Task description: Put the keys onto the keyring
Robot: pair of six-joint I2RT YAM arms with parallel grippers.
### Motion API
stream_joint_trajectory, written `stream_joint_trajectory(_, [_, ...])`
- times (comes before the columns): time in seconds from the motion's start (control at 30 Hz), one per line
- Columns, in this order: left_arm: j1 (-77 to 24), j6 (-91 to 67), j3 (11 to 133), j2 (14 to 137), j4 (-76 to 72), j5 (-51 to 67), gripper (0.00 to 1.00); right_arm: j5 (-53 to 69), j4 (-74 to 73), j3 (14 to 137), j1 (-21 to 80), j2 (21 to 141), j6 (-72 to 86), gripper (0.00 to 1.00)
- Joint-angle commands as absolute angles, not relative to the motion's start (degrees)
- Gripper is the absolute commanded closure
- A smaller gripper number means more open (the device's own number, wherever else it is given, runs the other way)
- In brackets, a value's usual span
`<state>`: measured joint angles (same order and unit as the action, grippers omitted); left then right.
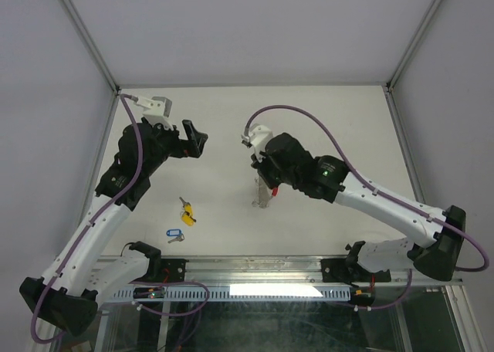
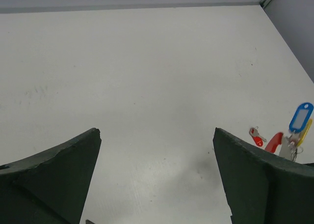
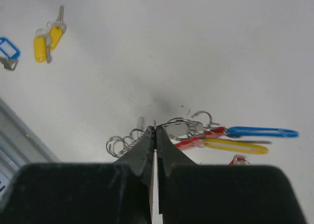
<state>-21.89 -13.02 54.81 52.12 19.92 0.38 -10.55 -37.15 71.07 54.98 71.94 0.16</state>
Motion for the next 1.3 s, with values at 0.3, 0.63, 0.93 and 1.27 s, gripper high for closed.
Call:
stream_joint_trajectory(0.3, [-32.4, -13.9, 53.8, 53.9, 15.1, -3.6, 0.02, -4.1, -29.0, 65.8, 54.3, 63.4, 1.2, 1.0])
stream_joint_trajectory(0.63, [-38.7, -11.2, 50.7, 54.5, 8.9, -1.0, 0.04, -1.5, -26.8, 65.2, 54.3, 60.6, -2.9, 1.0])
stream_joint_trajectory(0.93, [-38.8, -5.5, 46.4, 48.7, -0.5, 13.4, 0.21, 3.8, -20.9, 60.7, 54.1, 55.6, -7.8, 1.0])
stream_joint_trajectory(1.27, [-39.7, 4.5, 44.9, 47.4, -2.8, 25.5, 0.22, 18.2, -14.3, 57.4, 49.7, 52.9, -9.4, 1.0])
